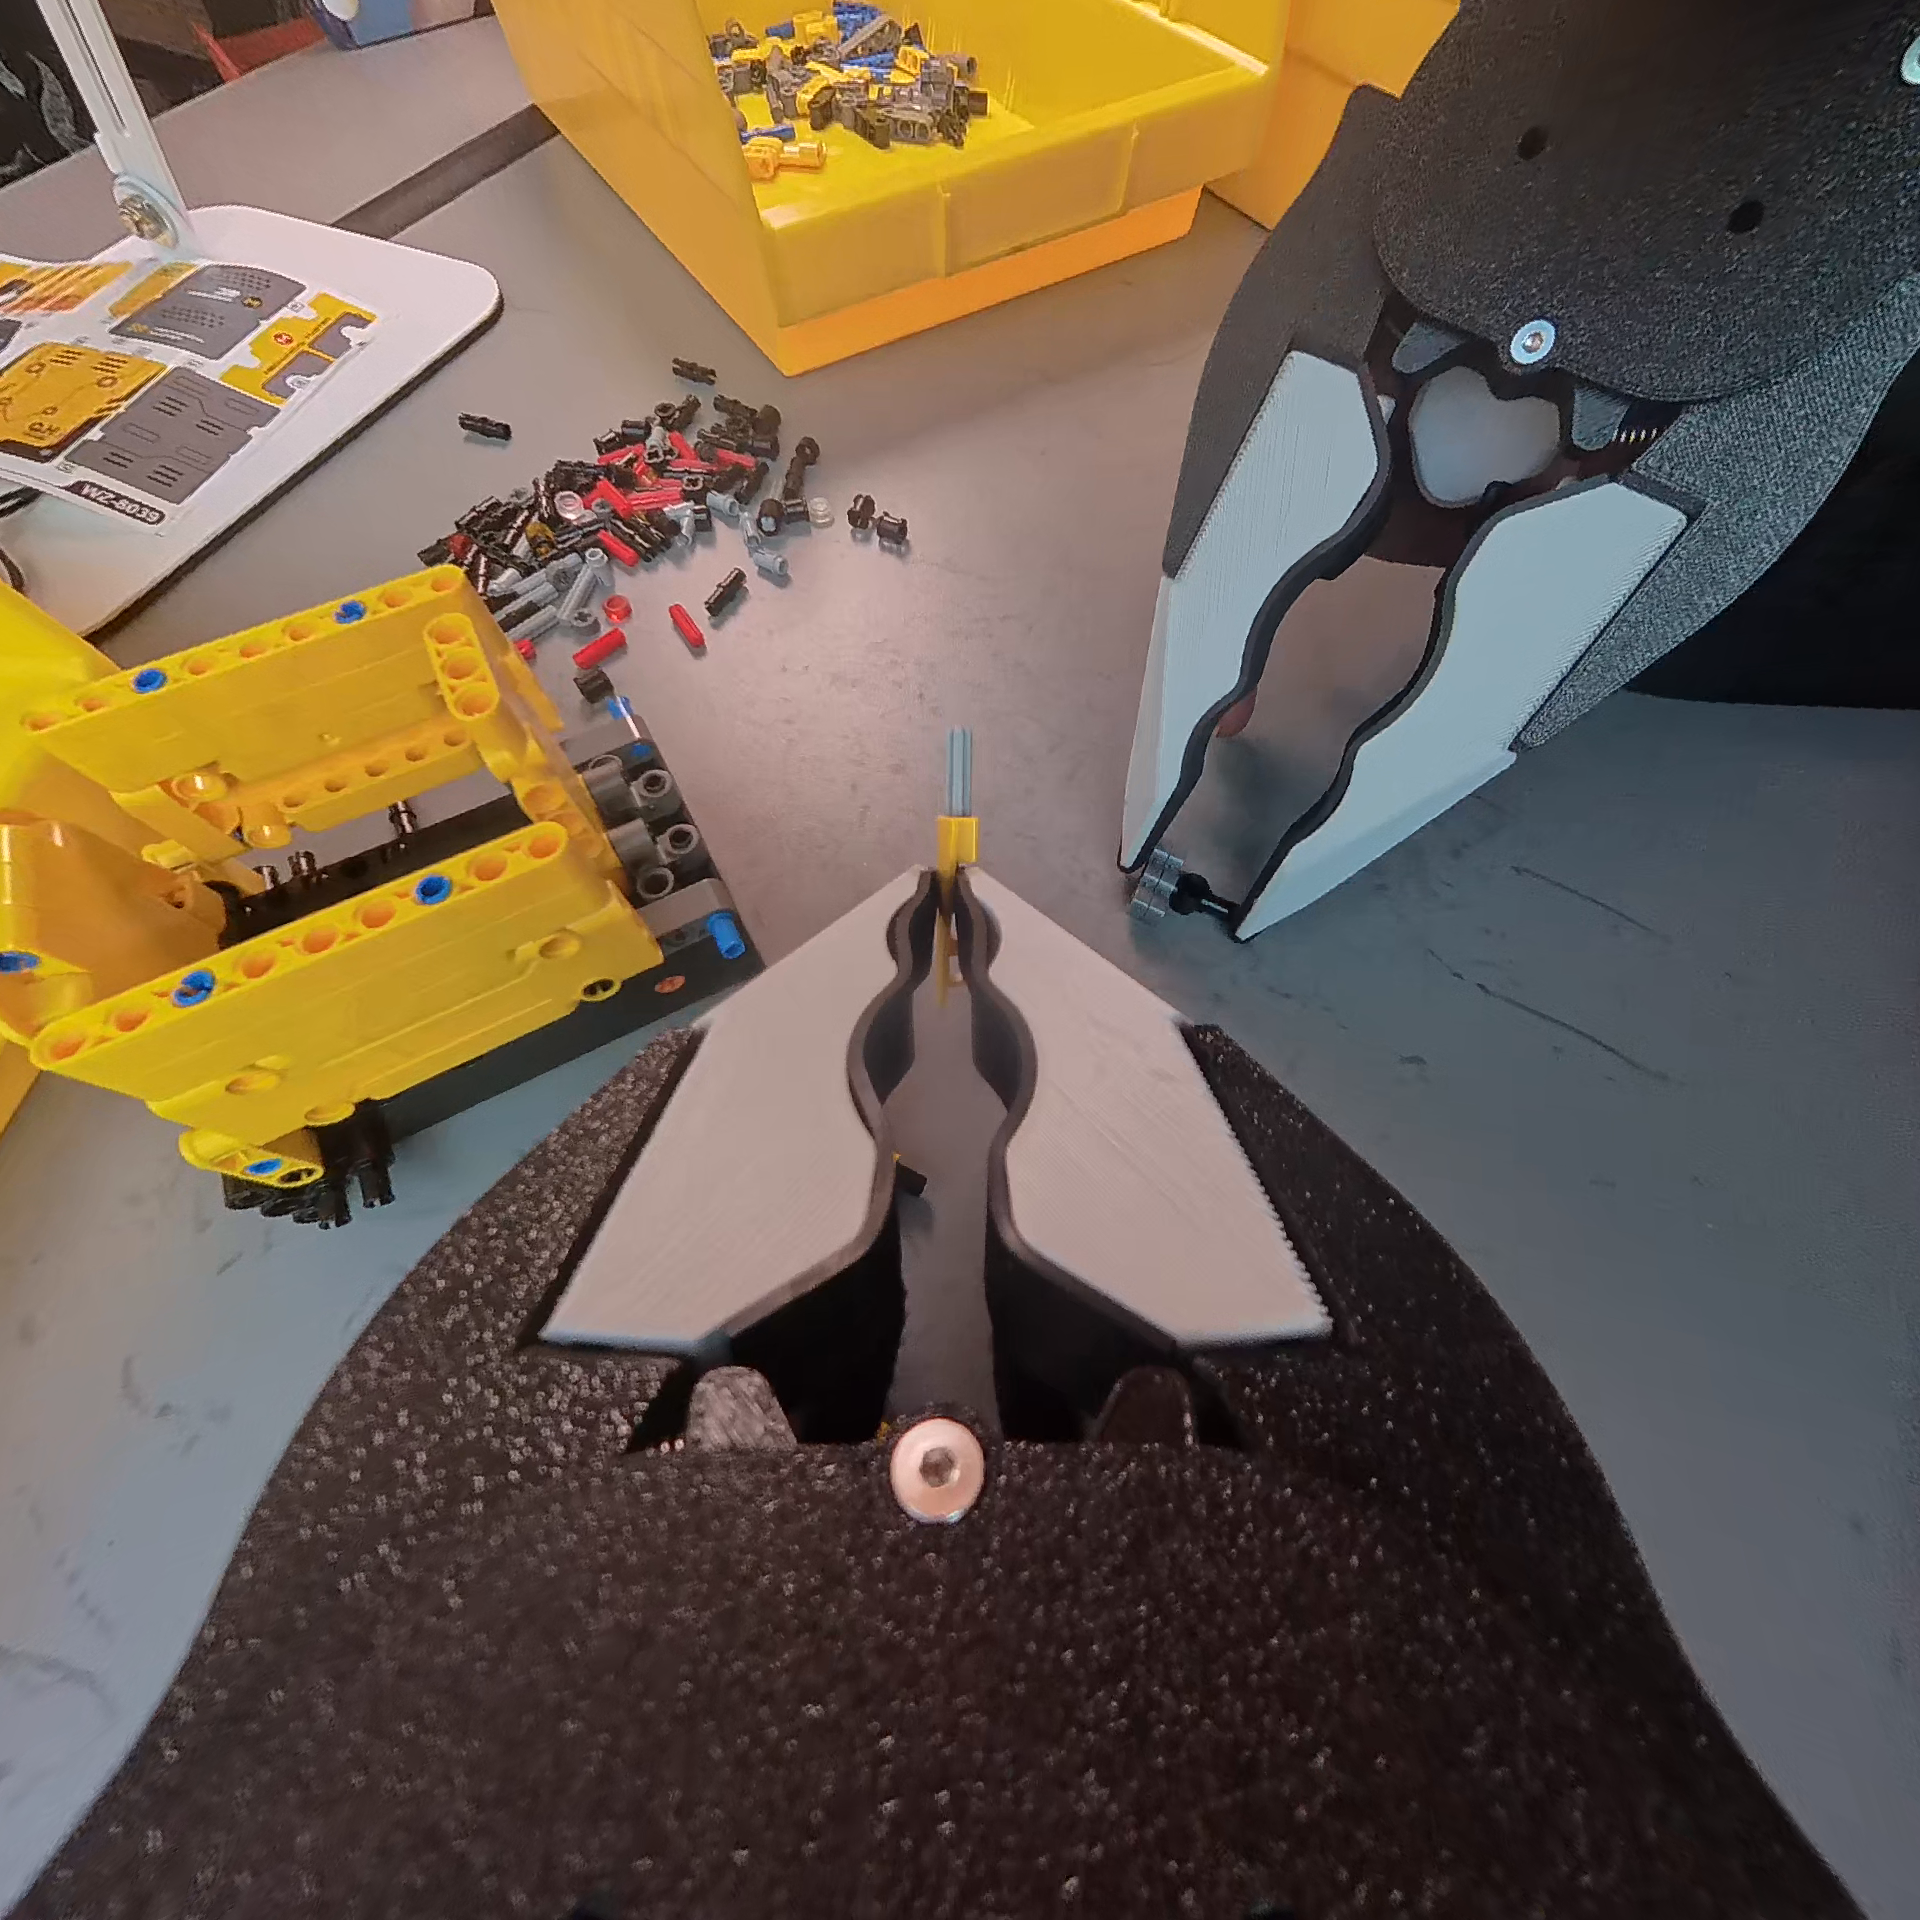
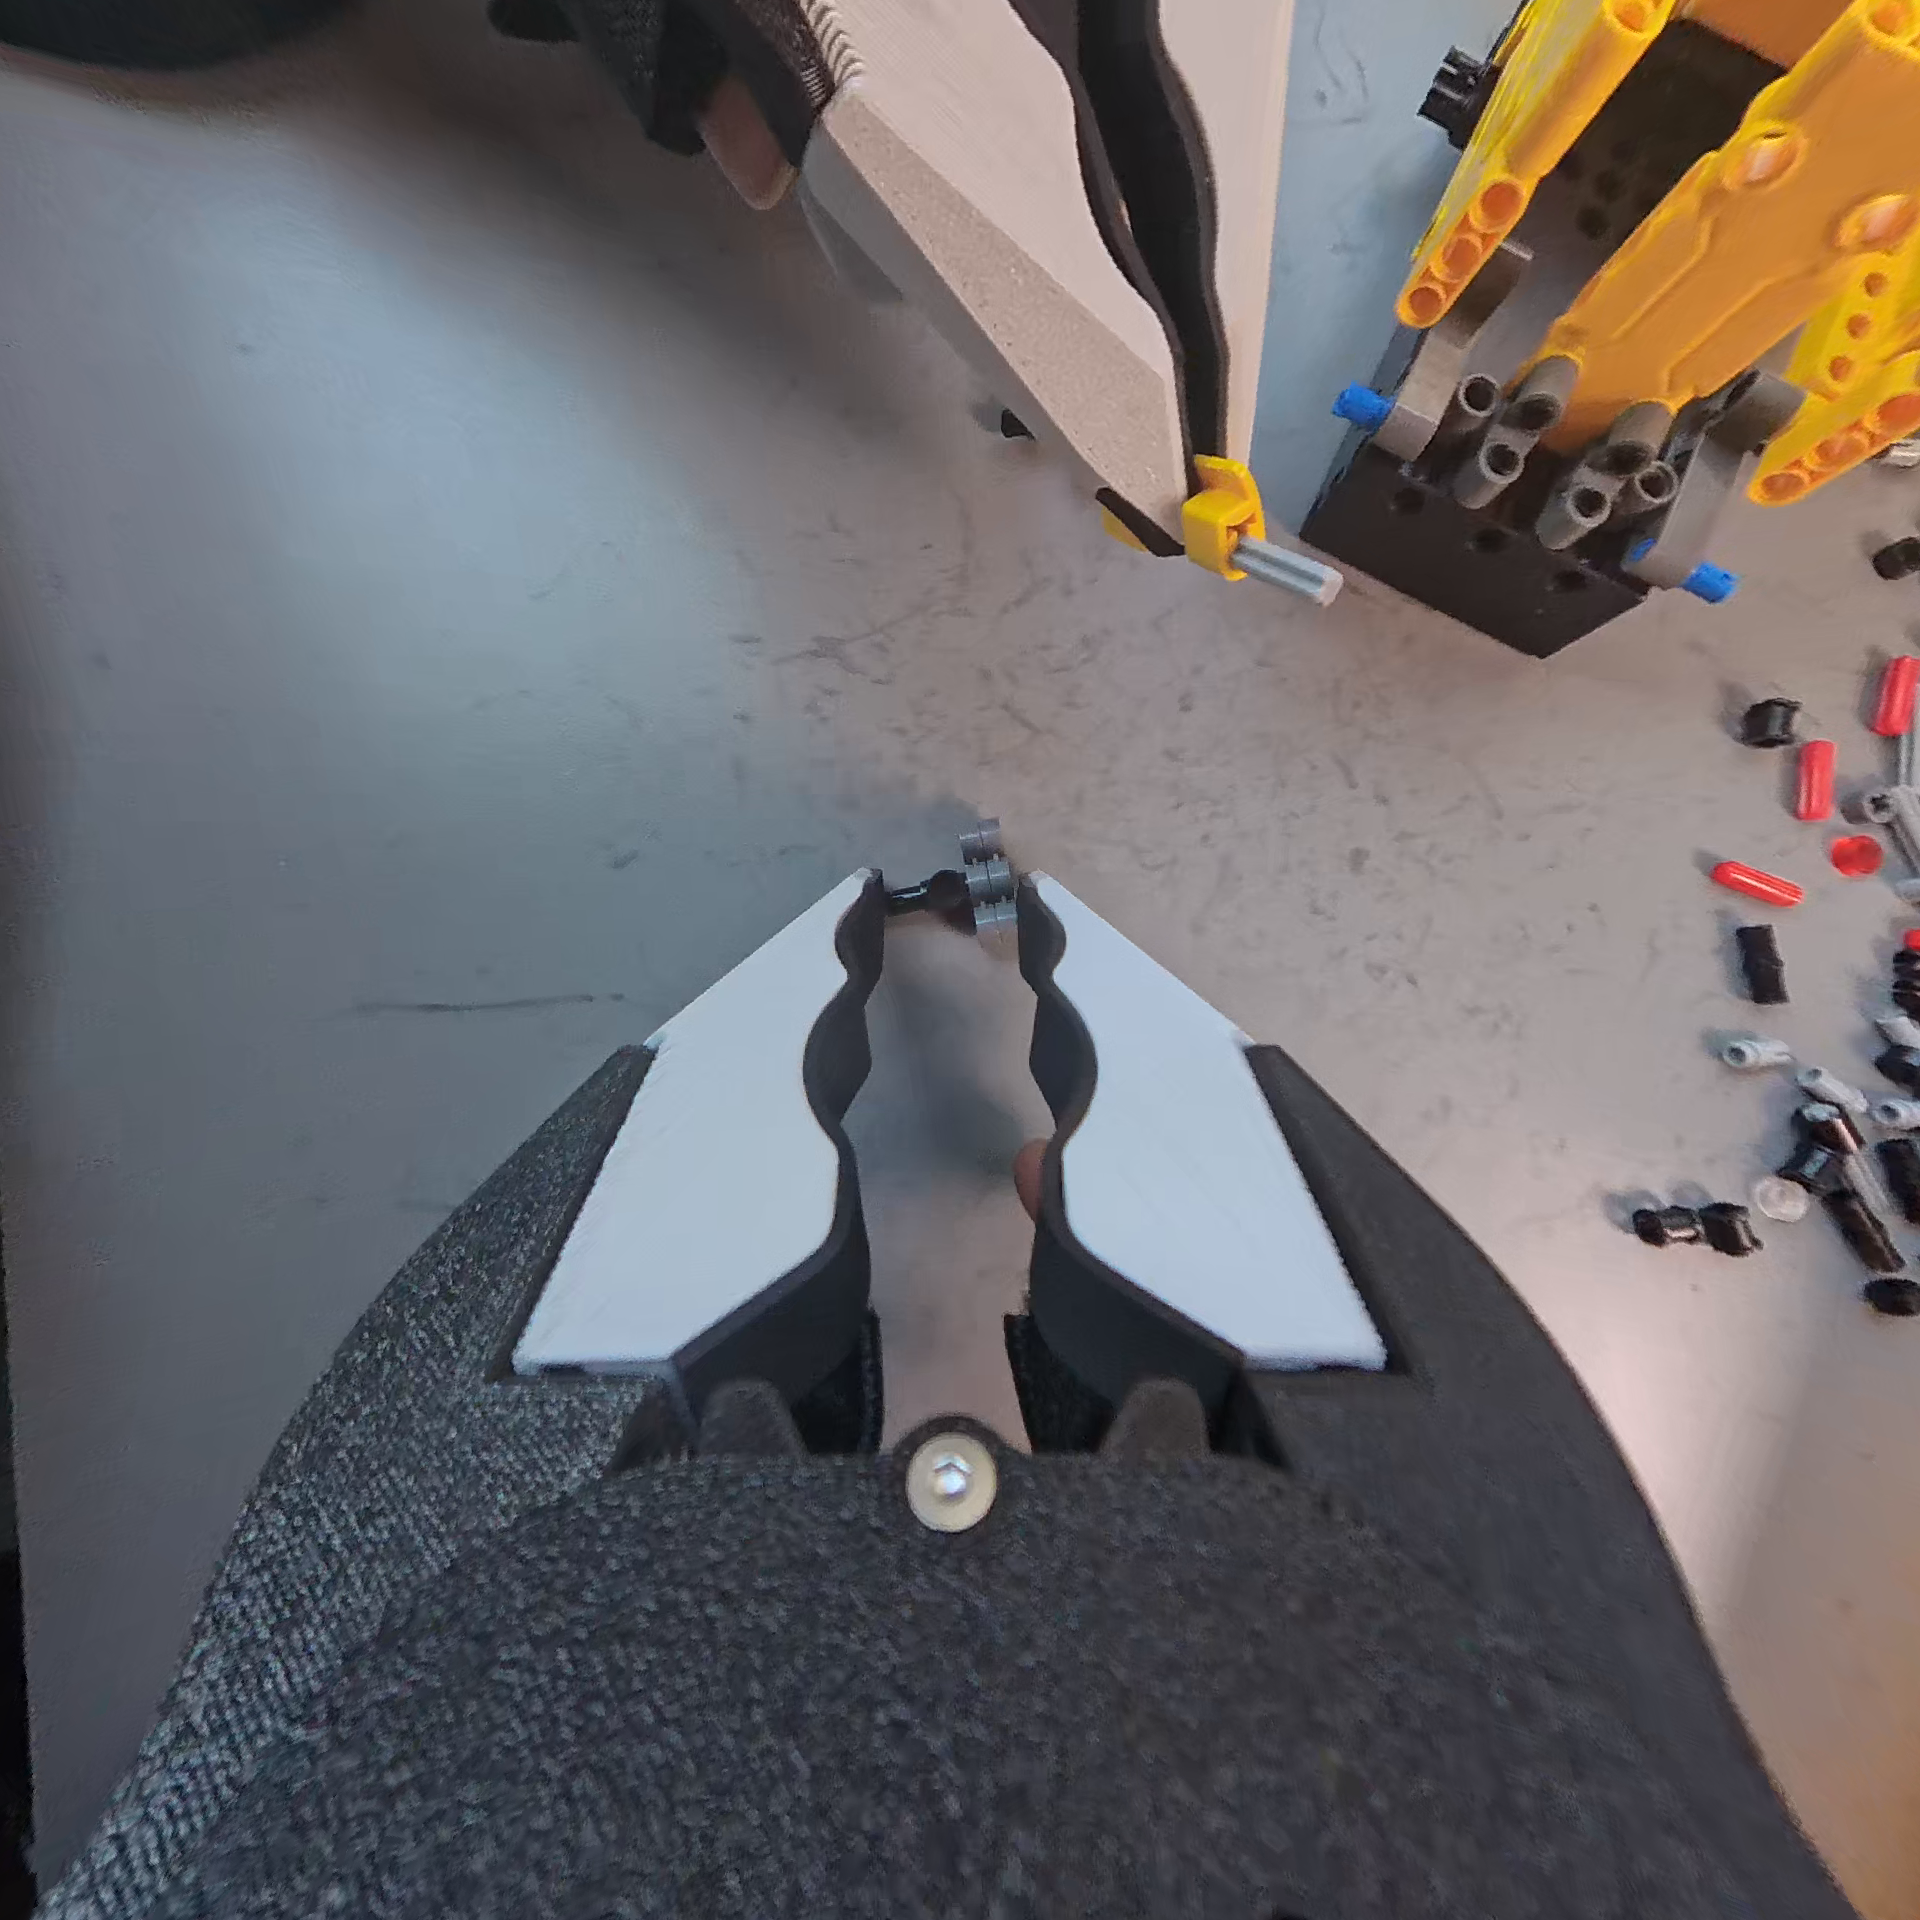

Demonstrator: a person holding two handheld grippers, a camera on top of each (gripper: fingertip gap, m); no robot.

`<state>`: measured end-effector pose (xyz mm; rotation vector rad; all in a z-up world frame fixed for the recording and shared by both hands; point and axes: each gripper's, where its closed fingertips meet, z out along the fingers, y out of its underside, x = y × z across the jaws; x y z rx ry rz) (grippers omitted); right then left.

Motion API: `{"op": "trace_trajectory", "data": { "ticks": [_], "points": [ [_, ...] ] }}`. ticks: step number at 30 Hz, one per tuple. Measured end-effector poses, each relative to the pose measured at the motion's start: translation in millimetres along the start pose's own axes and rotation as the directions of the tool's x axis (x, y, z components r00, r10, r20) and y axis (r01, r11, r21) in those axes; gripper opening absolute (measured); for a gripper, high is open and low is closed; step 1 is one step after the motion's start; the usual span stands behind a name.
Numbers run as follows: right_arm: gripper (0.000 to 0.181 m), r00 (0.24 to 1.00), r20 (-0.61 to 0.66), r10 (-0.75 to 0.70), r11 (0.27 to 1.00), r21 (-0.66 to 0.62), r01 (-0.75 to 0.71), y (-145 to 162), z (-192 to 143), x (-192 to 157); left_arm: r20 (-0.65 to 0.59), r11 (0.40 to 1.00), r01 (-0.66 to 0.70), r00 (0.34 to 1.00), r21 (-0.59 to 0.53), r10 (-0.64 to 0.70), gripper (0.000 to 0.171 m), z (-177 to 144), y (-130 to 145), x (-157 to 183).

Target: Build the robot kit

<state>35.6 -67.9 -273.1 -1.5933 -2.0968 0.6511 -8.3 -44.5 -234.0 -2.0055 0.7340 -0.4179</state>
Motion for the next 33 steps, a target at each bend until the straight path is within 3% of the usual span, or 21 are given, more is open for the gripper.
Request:
{"op": "trace_trajectory", "data": {
  "ticks": [6, 10, 14, 17, 24, 26, 28, 30, 33],
  "points": [
    [0.031, 0.998, 0.060, 0.035, 0.999, 0.040, -0.037, -1, -4, -4, 0.001, 1.000, -0.019, 1.000, -0.009, 0.019, 0.002, 1, 1, 2],
    [0.029, 0.993, 0.028, 0.113, 0.965, 0.236, -0.117, -31, -16, 19, 0.001, 1.000, -0.021, 1.000, -0.001, 0.021, 0.002, 0, 0, 2],
    [0.016, 0.958, 0.080, 0.274, 0.863, 0.420, -0.282, -56, -32, 42, 0.006, 0.999, -0.042, 0.999, 0.018, 0.042, 0.002, -1, -4, 4],
    [0.015, 0.942, 0.133, 0.309, 0.831, 0.443, -0.336, -59, -32, 43, 0.017, 0.997, -0.077, 0.997, 0.024, 0.077, 0.002, -2, -6, 6],
    [0.003, 0.950, 0.168, 0.261, 0.848, 0.430, -0.309, -57, -28, 33, 0.037, 0.988, -0.153, 0.988, 0.017, 0.152, 0.003, 0, -5, 9],
    [0.003, 0.965, 0.170, 0.199, 0.858, 0.446, -0.256, -57, -32, 29, -0.022, 0.991, -0.123, 0.992, 0.046, 0.124, 0.006, -1, -8, 17],
    [0.003, 0.983, 0.166, 0.081, 0.868, 0.472, -0.152, -57, -41, 20, -0.186, 0.997, -0.036, 0.981, 0.065, 0.048, 0.025, -4, -10, 35],
    [0.003, 0.978, 0.202, -0.044, 0.856, 0.513, -0.068, -58, -54, 3, -0.351, 0.994, 0.070, 0.936, 0.088, -0.035, 0.034, -11, -17, 53],
    [0.003, 0.952, 0.276, -0.131, 0.832, 0.553, -0.046, -61, -71, -16, -0.510, 0.983, 0.153, 0.856, 0.106, -0.079, 0.034, -23, -25, 71]
  ]
}}
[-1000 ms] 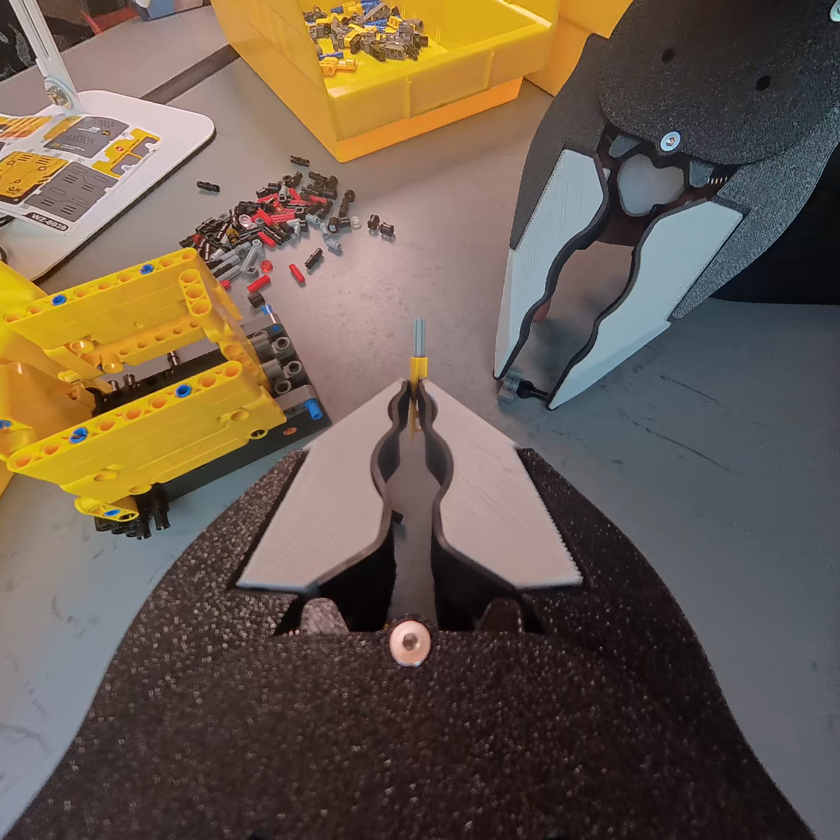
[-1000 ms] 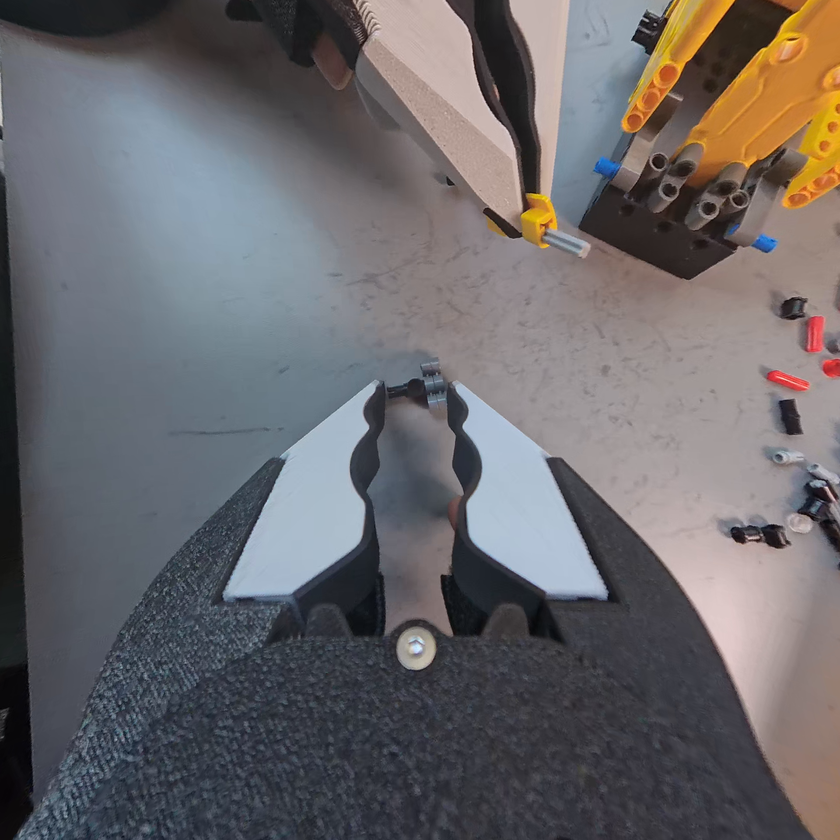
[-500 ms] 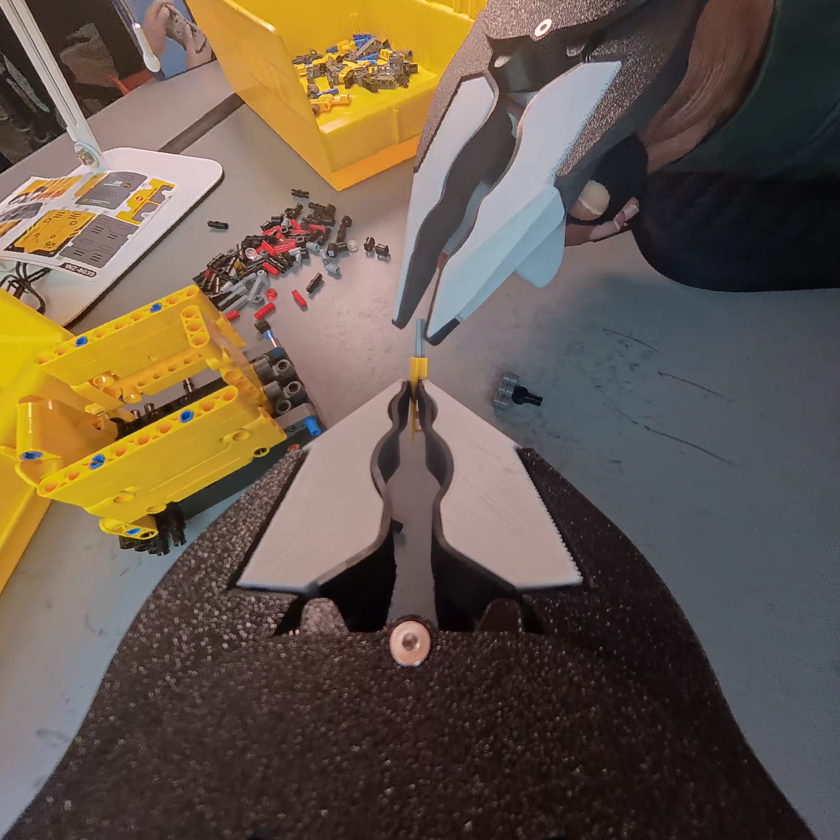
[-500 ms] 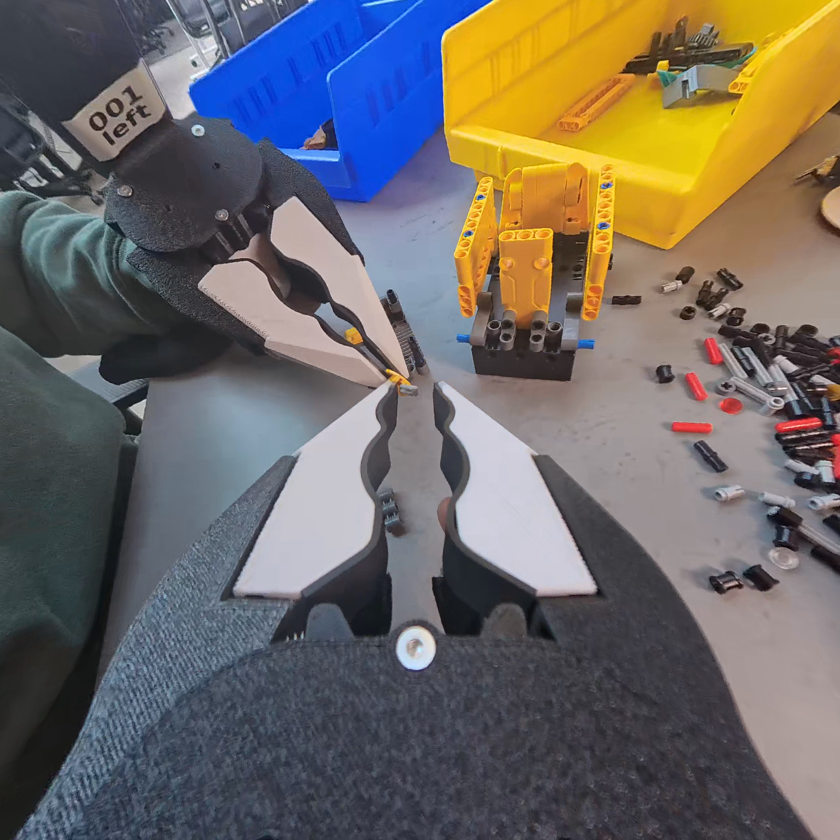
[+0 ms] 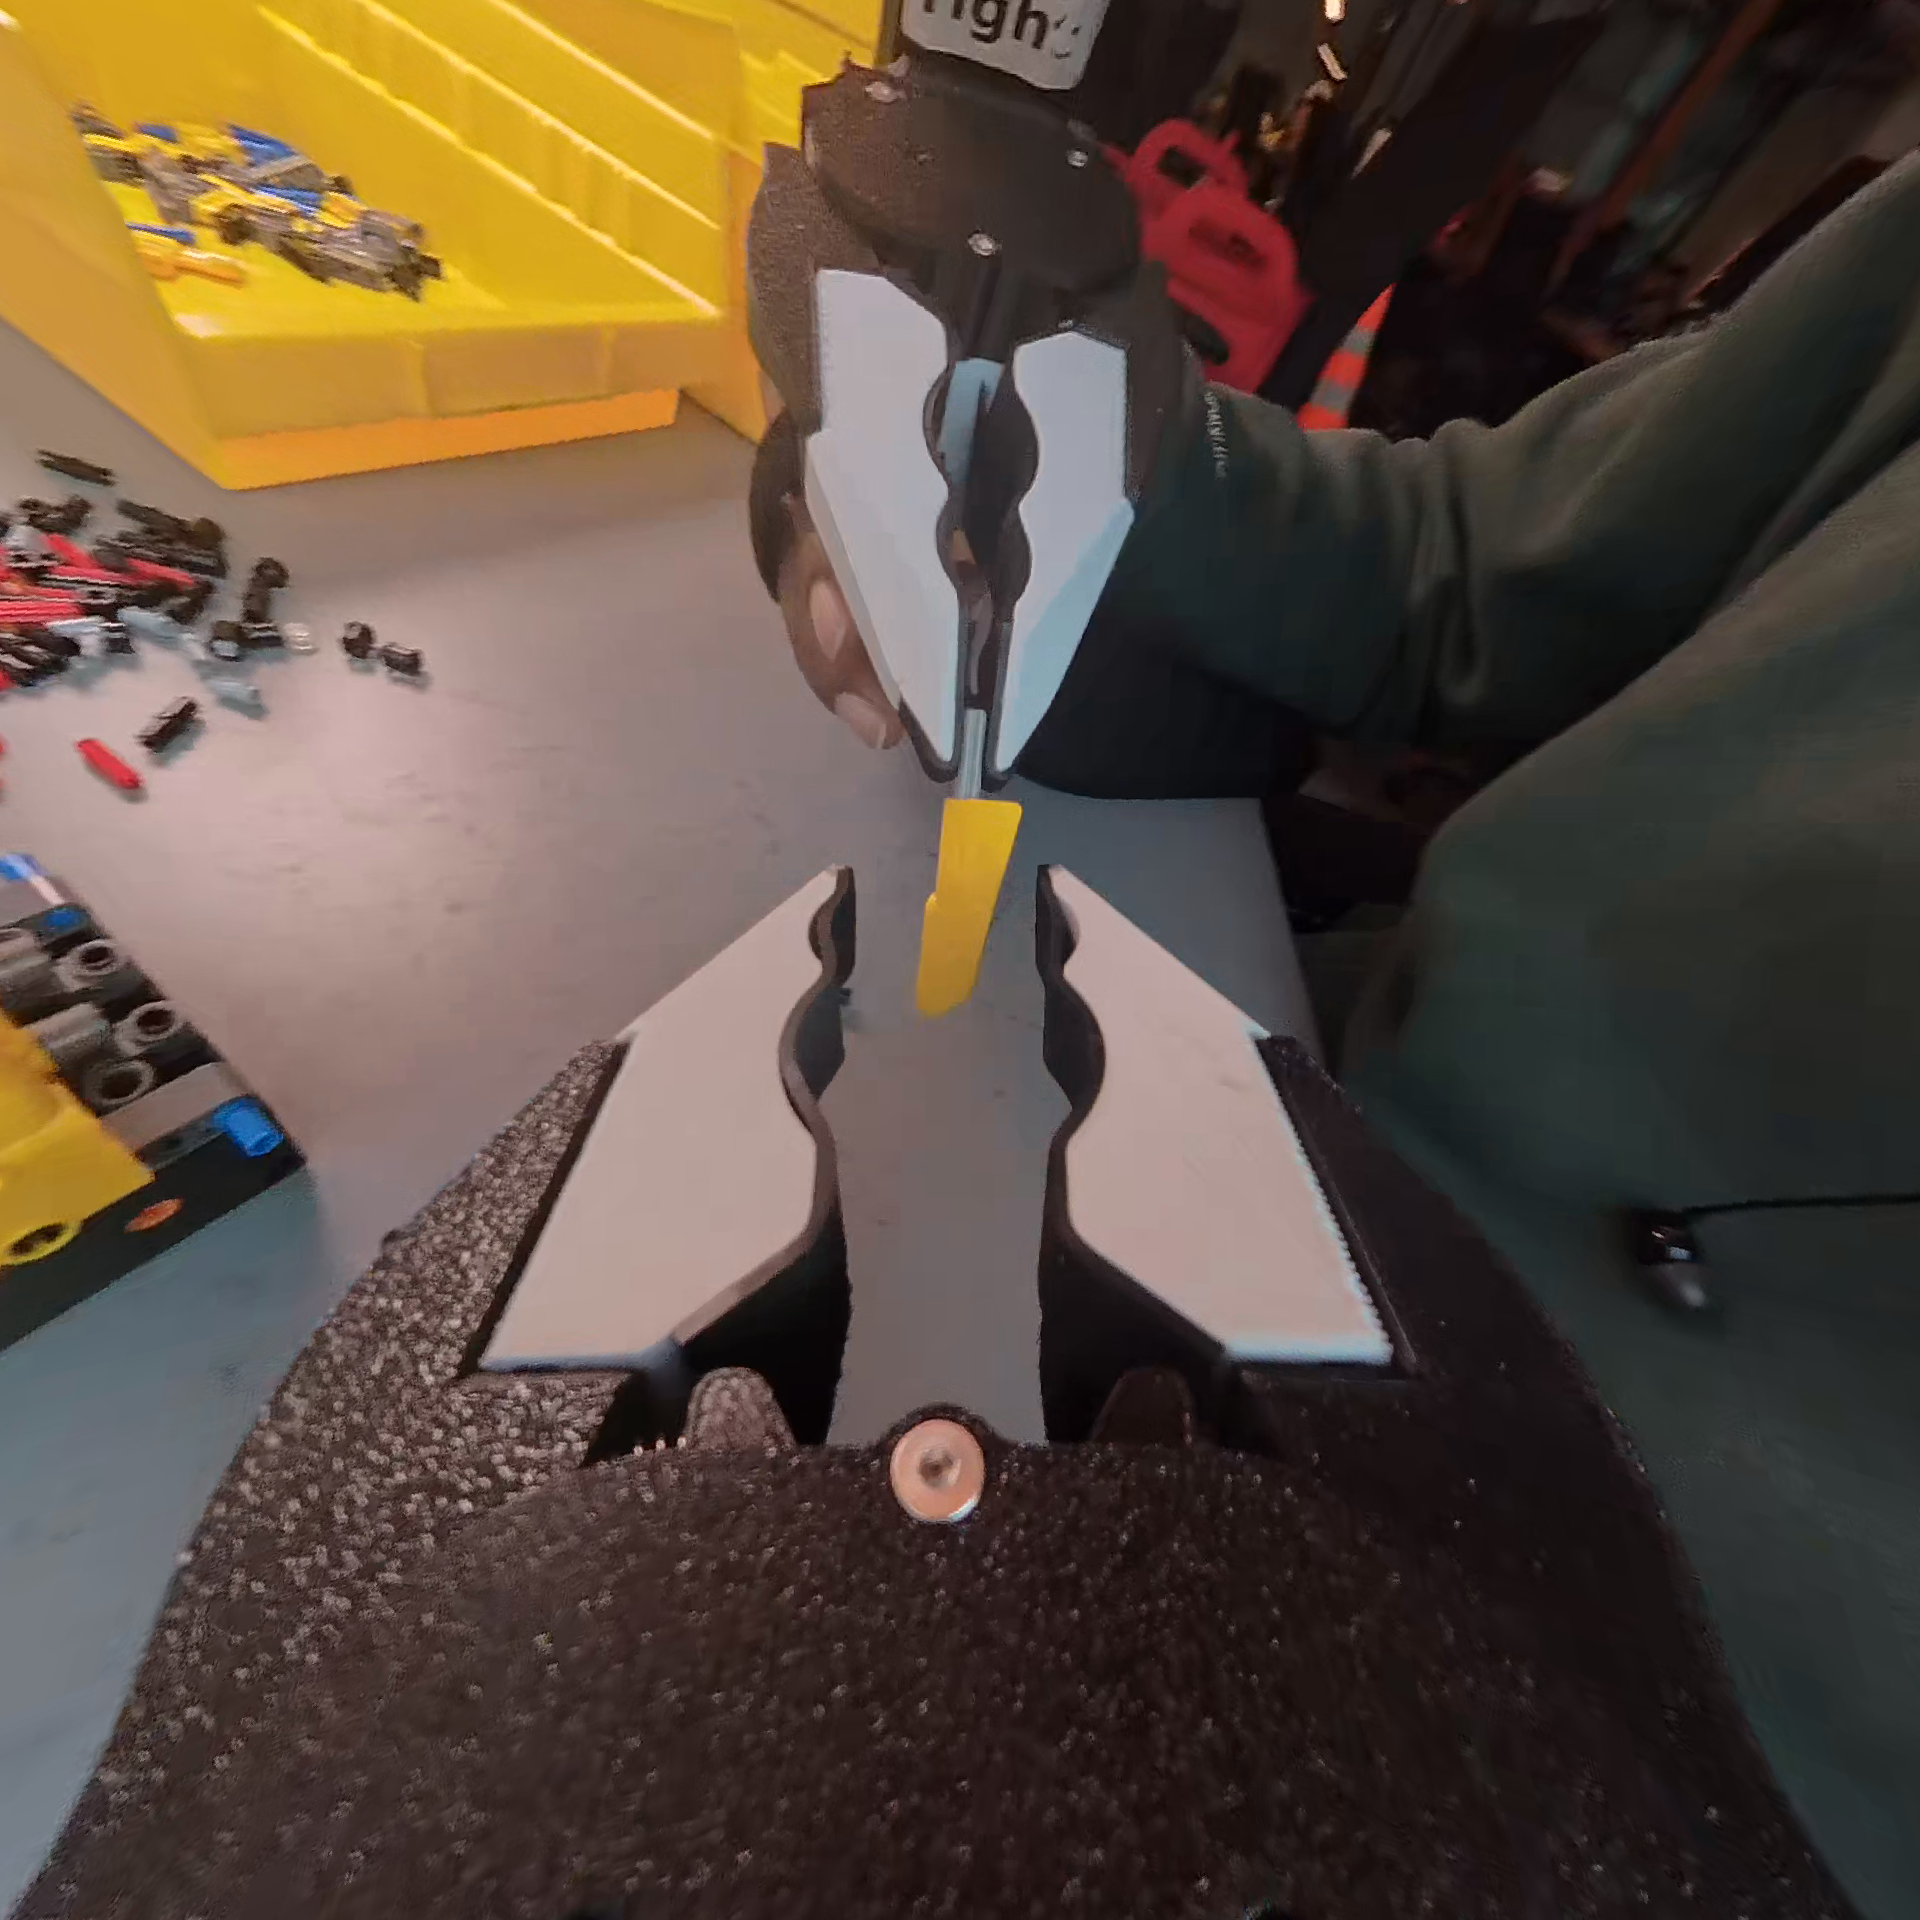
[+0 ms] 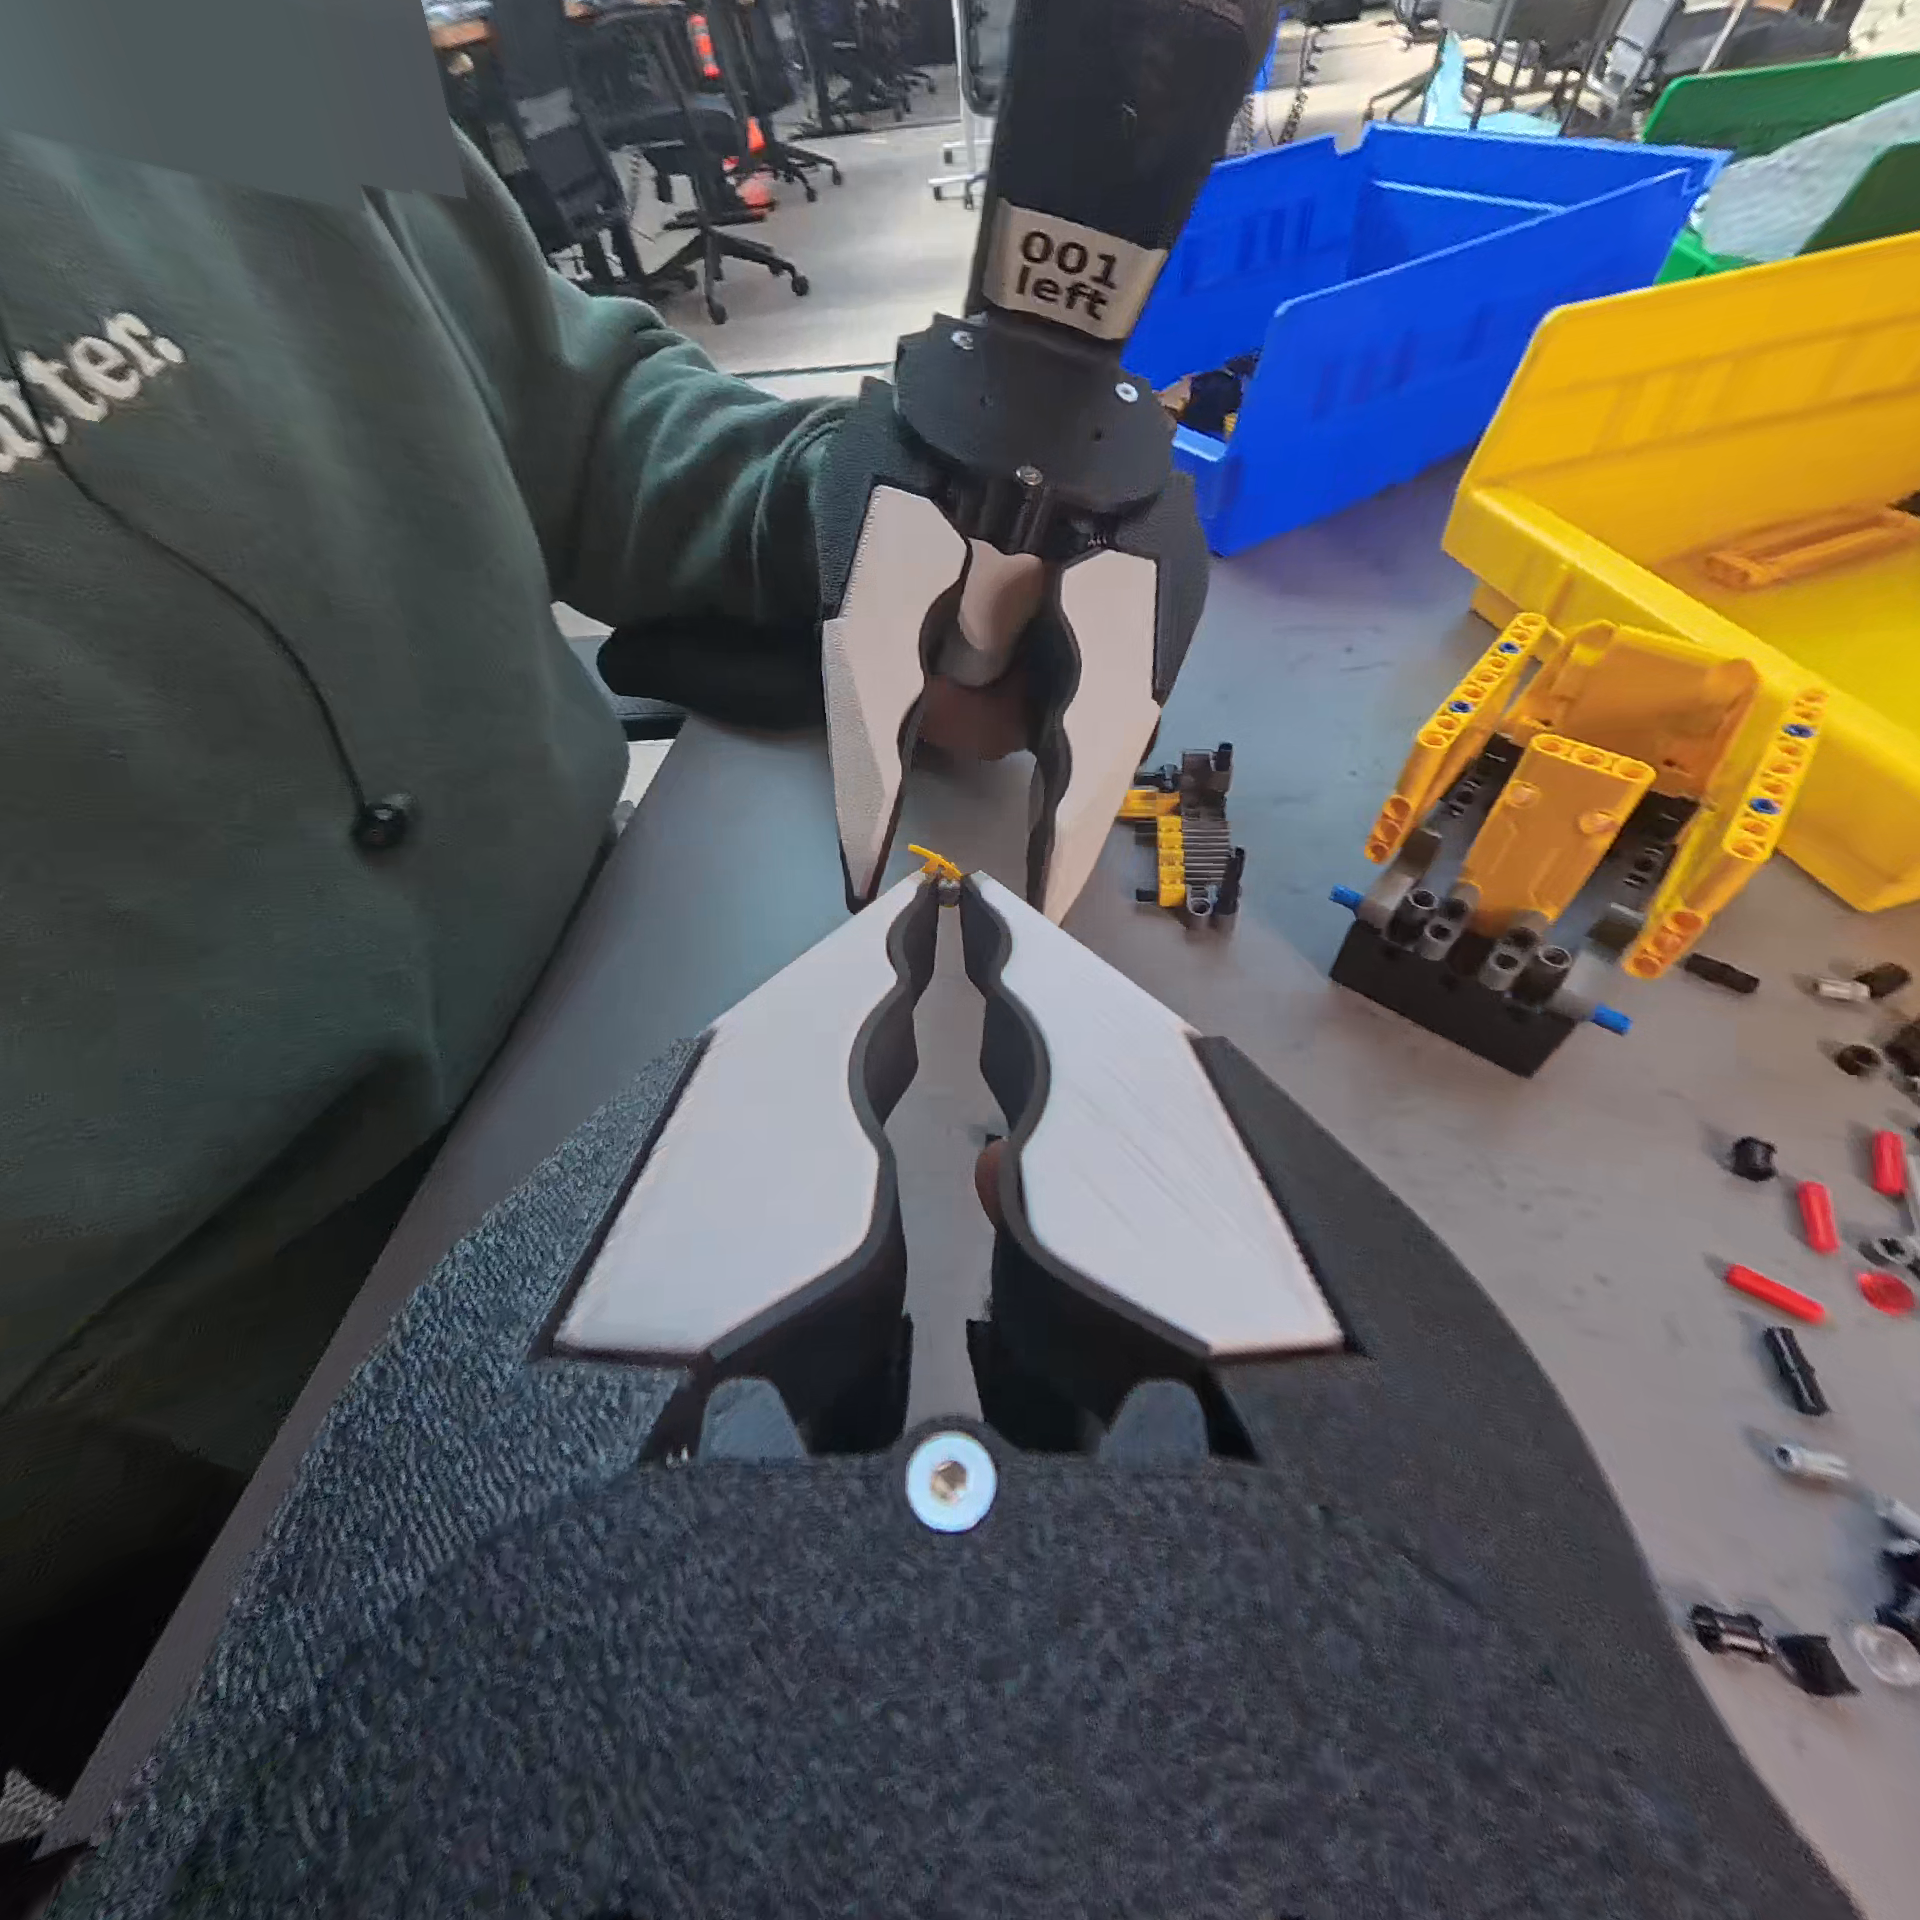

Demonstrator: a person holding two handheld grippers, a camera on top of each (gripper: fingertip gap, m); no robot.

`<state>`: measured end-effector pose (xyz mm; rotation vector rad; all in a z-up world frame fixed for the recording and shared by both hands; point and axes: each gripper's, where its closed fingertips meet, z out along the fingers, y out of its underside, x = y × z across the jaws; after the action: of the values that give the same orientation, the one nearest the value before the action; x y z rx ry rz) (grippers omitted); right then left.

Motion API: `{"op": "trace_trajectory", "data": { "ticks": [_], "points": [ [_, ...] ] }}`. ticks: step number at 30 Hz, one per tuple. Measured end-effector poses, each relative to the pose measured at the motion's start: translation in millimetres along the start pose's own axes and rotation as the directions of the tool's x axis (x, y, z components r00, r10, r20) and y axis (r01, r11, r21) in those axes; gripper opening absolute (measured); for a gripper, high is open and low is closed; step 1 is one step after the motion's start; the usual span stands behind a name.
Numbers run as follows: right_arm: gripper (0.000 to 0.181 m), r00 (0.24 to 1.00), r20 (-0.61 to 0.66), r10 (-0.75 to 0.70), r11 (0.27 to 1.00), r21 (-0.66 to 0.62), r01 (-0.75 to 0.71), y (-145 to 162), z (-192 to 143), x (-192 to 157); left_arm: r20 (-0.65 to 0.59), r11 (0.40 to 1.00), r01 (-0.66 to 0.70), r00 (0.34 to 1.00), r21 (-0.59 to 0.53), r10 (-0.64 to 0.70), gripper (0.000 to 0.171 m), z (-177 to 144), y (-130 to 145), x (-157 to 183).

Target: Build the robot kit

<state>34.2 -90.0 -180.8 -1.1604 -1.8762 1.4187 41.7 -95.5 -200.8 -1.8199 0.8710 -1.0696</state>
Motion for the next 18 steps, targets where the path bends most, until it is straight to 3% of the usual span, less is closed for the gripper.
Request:
{"op": "trace_trajectory", "data": {
  "ticks": [4, 5, 18],
  "points": [
    [0.003, 0.997, 0.073, -0.015, 1.000, 0.002, 0.015, 2, 0, -15, -0.148, 1.000, 0.003, 0.989, 0.009, -0.002, 0.020, 3, 1, 24],
    [0.003, 0.996, 0.093, -0.011, 1.000, 0.002, 0.011, 2, 0, -19, -0.152, 1.000, -0.001, 0.988, 0.010, 0.003, 0.013, 4, 1, 25],
    [0.004, 1.000, 0.002, 0.028, 0.997, 0.070, -0.028, -6, -4, -2, -0.082, 0.996, 0.020, 0.997, 0.084, -0.013, 0.012, -2, -12, 10]
  ]
}}
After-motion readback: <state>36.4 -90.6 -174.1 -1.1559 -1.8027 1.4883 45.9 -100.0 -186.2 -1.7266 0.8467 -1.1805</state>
